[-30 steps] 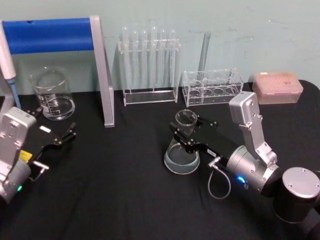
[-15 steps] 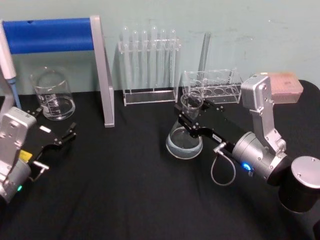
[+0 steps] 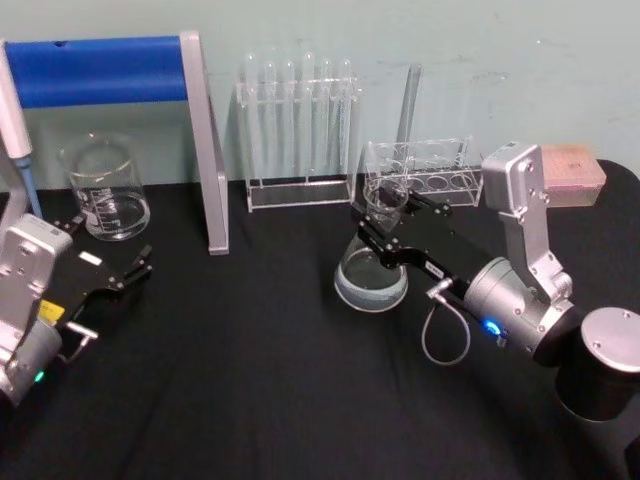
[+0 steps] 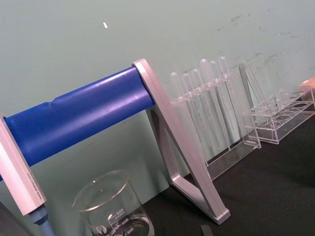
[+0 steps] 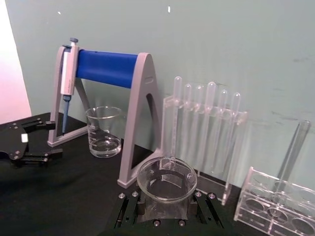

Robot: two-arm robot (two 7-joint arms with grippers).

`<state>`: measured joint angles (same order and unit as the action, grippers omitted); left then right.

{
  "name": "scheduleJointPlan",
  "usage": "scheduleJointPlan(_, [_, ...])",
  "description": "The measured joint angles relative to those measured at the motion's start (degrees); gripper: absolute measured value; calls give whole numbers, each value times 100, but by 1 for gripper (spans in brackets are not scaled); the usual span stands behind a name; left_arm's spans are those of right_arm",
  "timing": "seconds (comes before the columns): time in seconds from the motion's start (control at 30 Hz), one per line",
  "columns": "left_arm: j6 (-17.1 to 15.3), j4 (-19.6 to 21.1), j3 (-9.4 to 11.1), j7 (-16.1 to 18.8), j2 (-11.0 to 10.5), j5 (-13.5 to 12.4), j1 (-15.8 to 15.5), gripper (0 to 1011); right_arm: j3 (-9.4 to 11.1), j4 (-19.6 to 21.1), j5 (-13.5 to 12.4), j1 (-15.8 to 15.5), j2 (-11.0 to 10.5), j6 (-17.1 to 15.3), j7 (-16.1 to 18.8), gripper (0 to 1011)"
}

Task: Grasp the erlenmeyer flask with one hand, shake it three times, then place it back.

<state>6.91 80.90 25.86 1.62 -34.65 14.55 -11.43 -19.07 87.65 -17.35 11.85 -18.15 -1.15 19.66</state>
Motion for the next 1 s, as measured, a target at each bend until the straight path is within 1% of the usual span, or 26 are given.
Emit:
scheduleJointPlan(0.17, [0, 0, 0, 0, 0, 0, 0, 1001, -51, 75, -5, -40, 18, -26, 41, 449])
scheduleJointPlan(0.5, [0, 0, 0, 0, 0, 0, 0, 1001, -234, 343, -99, -195, 6, -120, 189, 449])
scheduleJointPlan(0.73, [0, 0, 0, 0, 0, 0, 0, 1001, -394, 569, -203, -321, -65, -168, 327, 449])
scheduleJointPlan(0.9, [0, 0, 0, 0, 0, 0, 0, 1001, -529, 728, -269, -407, -160, -180, 439, 449])
scheduleJointPlan(1.0, [0, 0, 0, 0, 0, 0, 0, 1001, -573, 764, -286, -428, -192, -179, 466, 449])
